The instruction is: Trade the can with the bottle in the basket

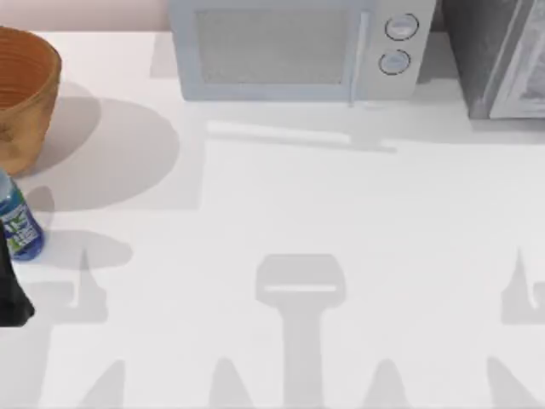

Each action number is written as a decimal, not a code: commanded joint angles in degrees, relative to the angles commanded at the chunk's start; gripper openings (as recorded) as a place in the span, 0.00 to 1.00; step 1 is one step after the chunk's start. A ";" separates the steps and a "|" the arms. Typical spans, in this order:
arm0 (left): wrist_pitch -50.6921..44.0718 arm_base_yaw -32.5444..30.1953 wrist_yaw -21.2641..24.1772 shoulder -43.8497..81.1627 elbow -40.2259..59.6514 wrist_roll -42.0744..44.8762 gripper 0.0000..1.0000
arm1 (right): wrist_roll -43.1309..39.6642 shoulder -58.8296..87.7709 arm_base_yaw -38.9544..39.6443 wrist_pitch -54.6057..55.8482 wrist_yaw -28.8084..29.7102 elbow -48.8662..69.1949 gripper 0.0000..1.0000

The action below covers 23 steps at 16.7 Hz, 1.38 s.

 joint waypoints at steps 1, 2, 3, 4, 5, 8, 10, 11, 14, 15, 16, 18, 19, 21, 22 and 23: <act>0.00 0.00 0.00 0.00 0.00 0.00 1.00 | 0.00 0.00 0.00 0.00 0.00 0.00 1.00; 0.00 0.00 0.00 0.00 0.00 0.00 1.00 | 0.00 0.00 0.00 0.00 0.00 0.00 1.00; -0.46 0.09 0.10 0.54 0.41 0.04 1.00 | 0.00 0.00 0.00 0.00 0.00 0.00 1.00; -1.36 0.26 0.30 1.65 1.27 0.13 1.00 | 0.00 0.00 0.00 0.00 0.00 0.00 1.00; -2.68 0.51 0.61 3.33 2.60 0.27 1.00 | 0.00 0.00 0.00 0.00 0.00 0.00 1.00; -8.76 1.62 2.19 11.74 9.59 1.07 1.00 | 0.00 0.00 0.00 0.00 0.00 0.00 1.00; -13.98 2.58 3.67 19.56 16.56 1.90 1.00 | 0.00 0.00 0.00 0.00 0.00 0.00 1.00; -16.79 3.10 4.50 24.00 20.64 2.39 1.00 | 0.00 0.00 0.00 0.00 0.00 0.00 1.00; -25.63 4.85 7.18 39.11 35.03 4.13 1.00 | 0.00 0.00 0.00 0.00 0.00 0.00 1.00; -28.62 5.47 8.10 44.59 40.36 4.78 1.00 | 0.00 0.00 0.00 0.00 0.00 0.00 1.00; -31.61 6.12 9.01 50.22 45.88 5.47 1.00 | 0.00 0.00 0.00 0.00 0.00 0.00 1.00; -37.56 7.49 10.78 61.85 57.39 6.92 1.00 | 0.00 0.00 0.00 0.00 0.00 0.00 1.00; -40.50 8.20 11.61 67.79 63.30 7.67 1.00 | 0.00 0.00 0.00 0.00 0.00 0.00 1.00; -46.29 9.65 13.15 79.74 75.16 9.21 1.00 | 0.00 0.00 0.00 0.00 0.00 0.00 1.00; -49.12 10.38 13.84 85.71 81.03 9.97 1.00 | 0.00 0.00 0.00 0.00 0.00 0.00 1.00; -51.89 11.11 14.47 91.62 86.82 10.72 1.00 | 0.00 0.00 0.00 0.00 0.00 0.00 1.00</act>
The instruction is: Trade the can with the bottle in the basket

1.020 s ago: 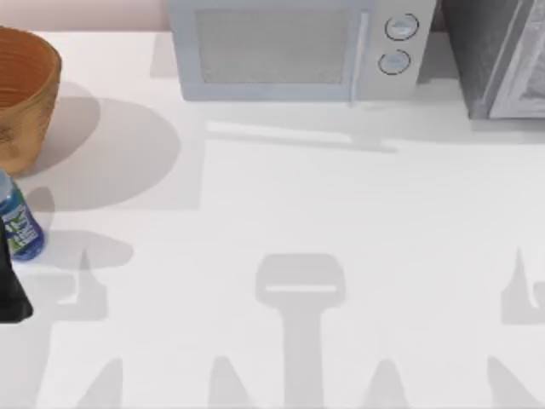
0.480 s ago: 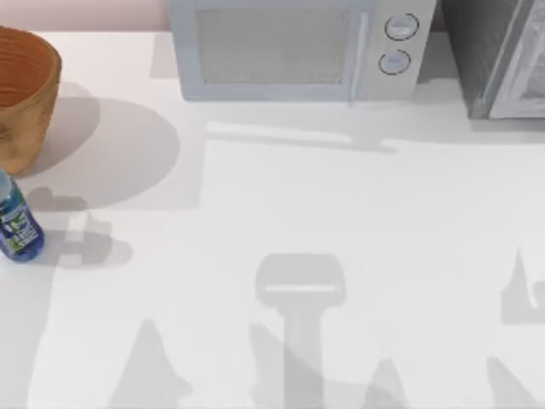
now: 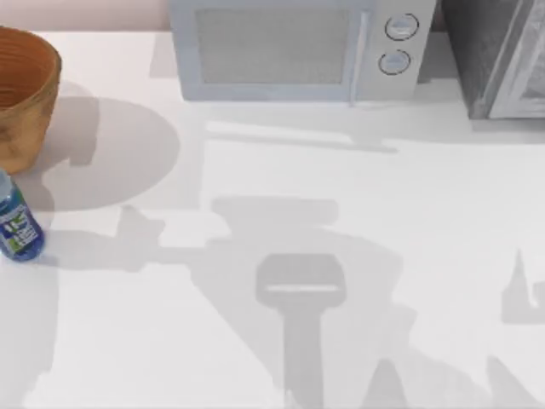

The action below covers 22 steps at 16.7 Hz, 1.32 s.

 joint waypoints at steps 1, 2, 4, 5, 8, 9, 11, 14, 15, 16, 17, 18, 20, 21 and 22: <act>-2.70 0.71 0.56 5.80 5.63 0.72 1.00 | 0.00 0.00 0.00 0.00 0.00 0.00 1.00; -5.31 1.40 1.06 11.47 11.07 1.42 1.00 | 0.00 0.00 0.00 0.00 0.00 0.00 1.00; -10.27 2.72 1.87 22.27 21.29 2.73 1.00 | 0.00 0.00 0.00 0.00 0.00 0.00 1.00; -12.57 3.33 2.18 27.32 25.98 3.33 1.00 | 0.00 0.00 0.00 0.00 0.00 0.00 1.00; -18.44 4.87 2.74 40.16 37.65 4.83 1.00 | 0.00 0.00 0.00 0.00 0.00 0.00 1.00; -20.00 5.28 2.83 43.54 40.70 5.22 1.00 | 0.00 0.00 0.00 0.00 0.00 0.00 1.00; -22.41 5.91 2.92 48.61 45.34 5.77 1.00 | 0.00 0.00 0.00 0.00 0.00 0.00 1.00; -23.81 6.27 2.93 51.47 48.02 6.06 1.00 | 0.00 0.00 0.00 0.00 0.00 0.00 1.00; -23.81 6.27 2.93 51.47 48.02 6.06 1.00 | 0.00 0.00 0.00 0.00 0.00 0.00 1.00; -23.81 6.27 2.93 51.47 48.02 6.06 1.00 | 0.00 0.00 0.00 0.00 0.00 0.00 1.00; -23.81 6.27 2.93 51.47 48.02 6.06 1.00 | 0.00 0.00 0.00 0.00 0.00 0.00 1.00; -23.66 5.75 3.01 51.23 48.24 6.08 1.00 | 0.00 0.00 0.00 0.00 0.00 0.00 1.00; -22.85 5.77 2.94 51.53 47.40 5.76 1.00 | 0.00 0.00 0.00 0.00 0.00 0.00 1.00; -21.72 5.68 2.90 51.79 46.44 5.50 1.00 | 0.00 0.00 0.00 0.00 0.00 0.00 1.00; -20.24 5.50 2.86 52.08 45.28 5.25 1.00 | 0.00 0.00 0.00 0.00 0.00 0.00 1.00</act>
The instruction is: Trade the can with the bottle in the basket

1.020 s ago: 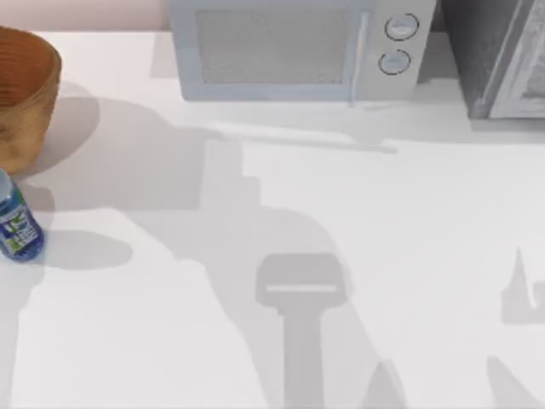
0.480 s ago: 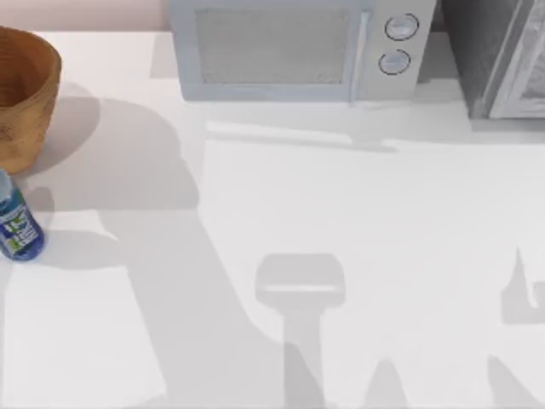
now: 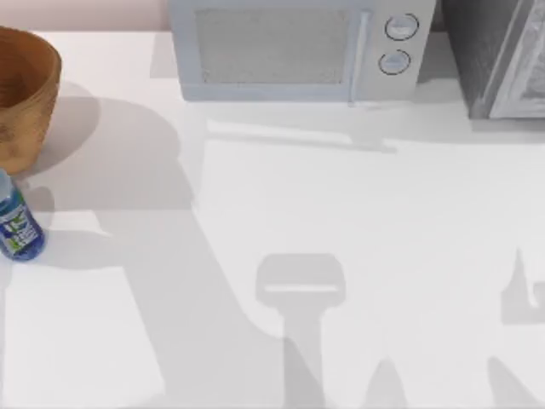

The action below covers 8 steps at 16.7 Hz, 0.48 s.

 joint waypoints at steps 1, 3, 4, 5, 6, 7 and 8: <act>1.67 -0.24 -0.03 0.31 -1.28 -0.25 1.00 | 0.00 0.00 0.00 0.00 0.00 0.00 1.00; 5.03 -0.73 -0.07 0.93 -3.85 -0.74 1.00 | 0.00 0.00 0.00 0.00 0.00 0.00 1.00; 6.44 -0.93 -0.09 1.20 -4.94 -0.95 1.00 | 0.00 0.00 0.00 0.00 0.00 0.00 1.00; 7.50 -1.09 -0.10 1.40 -5.76 -1.10 1.00 | 0.00 0.00 0.00 0.00 0.00 0.00 1.00; 8.09 -1.17 -0.11 1.51 -6.21 -1.19 1.00 | 0.00 0.00 0.00 0.00 0.00 0.00 1.00; 8.16 -1.18 -0.11 1.52 -6.27 -1.20 1.00 | 0.00 0.00 0.00 0.00 0.00 0.00 1.00; 8.16 -1.18 -0.11 1.52 -6.27 -1.20 1.00 | 0.00 0.00 0.00 0.00 0.00 0.00 1.00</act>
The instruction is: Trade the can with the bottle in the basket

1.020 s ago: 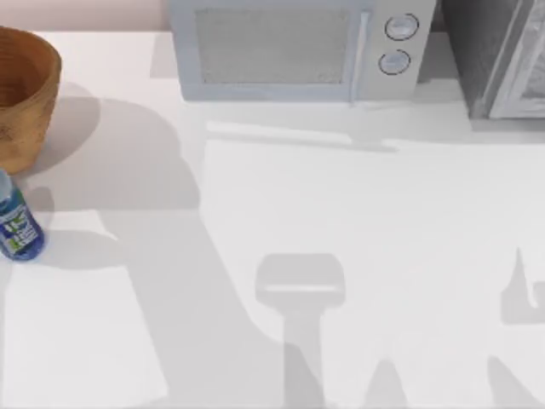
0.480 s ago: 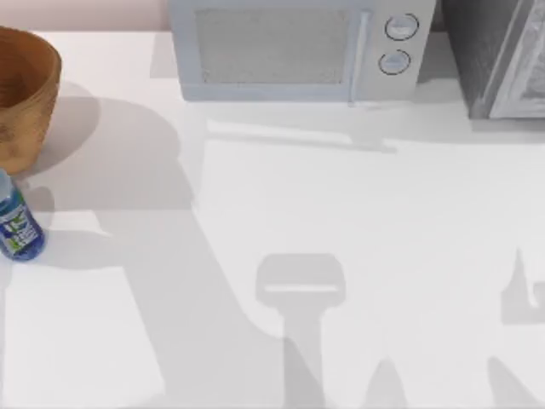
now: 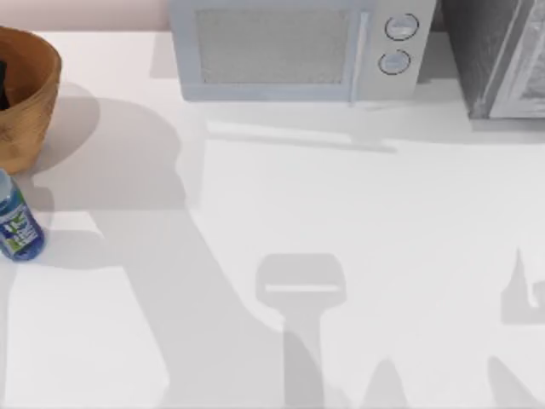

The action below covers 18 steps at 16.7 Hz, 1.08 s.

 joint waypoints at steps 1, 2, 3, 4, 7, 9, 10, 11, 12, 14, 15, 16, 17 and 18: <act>0.00 0.00 0.00 0.00 0.00 0.00 1.00 | 0.00 0.00 0.00 0.00 0.00 0.00 1.00; 0.00 0.00 0.00 0.00 0.00 0.00 1.00 | 0.00 0.00 0.00 0.00 0.00 0.00 1.00; 0.00 0.00 0.00 0.00 0.00 0.00 0.92 | 0.00 0.00 0.00 0.00 0.00 0.00 1.00; 0.00 0.00 0.00 0.00 0.00 0.00 0.85 | 0.00 0.00 0.00 0.00 0.00 0.00 1.00; 0.00 0.00 0.00 0.00 0.00 0.00 0.62 | 0.00 0.00 0.00 0.00 0.00 0.00 1.00; 0.00 0.00 0.00 0.00 0.00 0.00 0.47 | 0.00 0.00 0.00 0.00 0.00 0.00 1.00; 0.00 0.00 0.00 0.00 0.00 0.00 0.40 | 0.00 0.00 0.00 0.00 0.00 0.00 1.00; 0.00 0.00 0.00 0.00 0.00 0.00 0.32 | 0.00 0.00 0.00 0.00 0.00 0.00 1.00; 0.00 0.00 0.00 0.00 0.00 0.00 0.25 | 0.00 0.00 0.00 0.00 0.00 0.00 1.00; 0.00 0.00 0.00 0.00 0.00 0.00 0.10 | 0.00 0.00 0.00 0.00 0.00 0.00 1.00; 0.00 0.00 0.00 0.00 0.00 0.00 0.02 | 0.00 0.00 0.00 0.00 0.00 0.00 1.00; 0.00 0.00 0.00 0.00 0.00 0.00 0.00 | 0.00 0.00 0.00 0.00 0.00 0.00 1.00; 0.00 0.00 0.00 0.00 0.00 0.00 0.00 | 0.00 0.00 0.00 0.00 0.00 0.00 1.00; 0.00 0.00 0.00 0.00 0.00 0.00 0.00 | 0.00 0.00 0.00 0.00 0.00 0.00 1.00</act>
